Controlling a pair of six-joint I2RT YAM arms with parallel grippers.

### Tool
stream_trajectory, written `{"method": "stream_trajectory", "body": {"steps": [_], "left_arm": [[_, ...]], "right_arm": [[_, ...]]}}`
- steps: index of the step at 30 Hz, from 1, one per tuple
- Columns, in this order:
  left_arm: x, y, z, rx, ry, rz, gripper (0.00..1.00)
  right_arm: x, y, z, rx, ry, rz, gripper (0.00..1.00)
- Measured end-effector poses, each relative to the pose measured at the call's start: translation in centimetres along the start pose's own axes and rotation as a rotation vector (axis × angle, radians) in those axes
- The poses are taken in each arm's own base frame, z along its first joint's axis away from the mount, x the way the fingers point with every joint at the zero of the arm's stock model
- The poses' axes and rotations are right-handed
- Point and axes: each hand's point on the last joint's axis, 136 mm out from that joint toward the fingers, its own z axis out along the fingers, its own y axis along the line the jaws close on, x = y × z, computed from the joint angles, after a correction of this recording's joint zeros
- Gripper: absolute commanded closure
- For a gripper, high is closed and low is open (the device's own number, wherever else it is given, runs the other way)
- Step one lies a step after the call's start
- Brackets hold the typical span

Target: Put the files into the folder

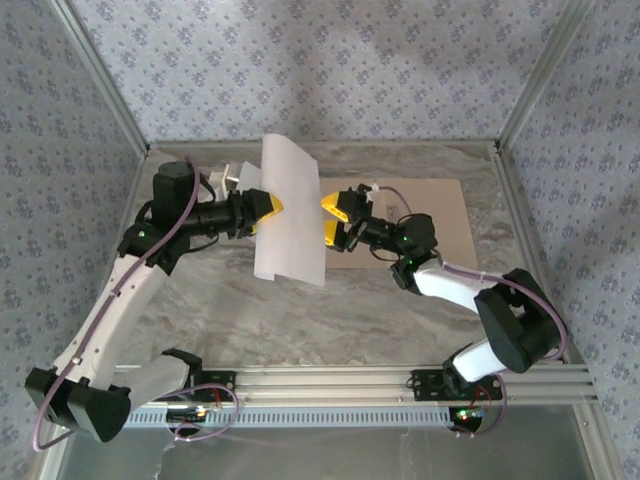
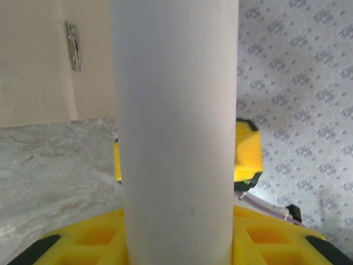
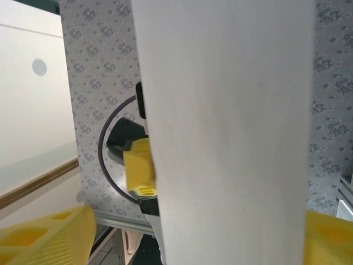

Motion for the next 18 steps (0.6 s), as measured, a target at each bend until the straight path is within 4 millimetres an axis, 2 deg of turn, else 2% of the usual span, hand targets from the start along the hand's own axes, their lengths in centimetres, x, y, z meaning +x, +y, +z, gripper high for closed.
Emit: {"method": "stream_trajectory", "body": {"steps": [5,9,18], "left_arm": [[1.2,0.4,0.0,-0.003,0.063,0.004,0.63],[1.6,0.3,0.0,0.007,0.085,0.011,0.63],[1.9,0.1,0.1,0.018,0.102,0.026,0.63]], "right_arm": [[0.4,1.0,-0.3,-0.01,0.029,-0.03,0.24],[0.8,0.9,-0.3,-0.002,0.05,-0.039,0.35],[1.5,1.2,-0.5,0.012,0.075,-0.088,0.39]]}}
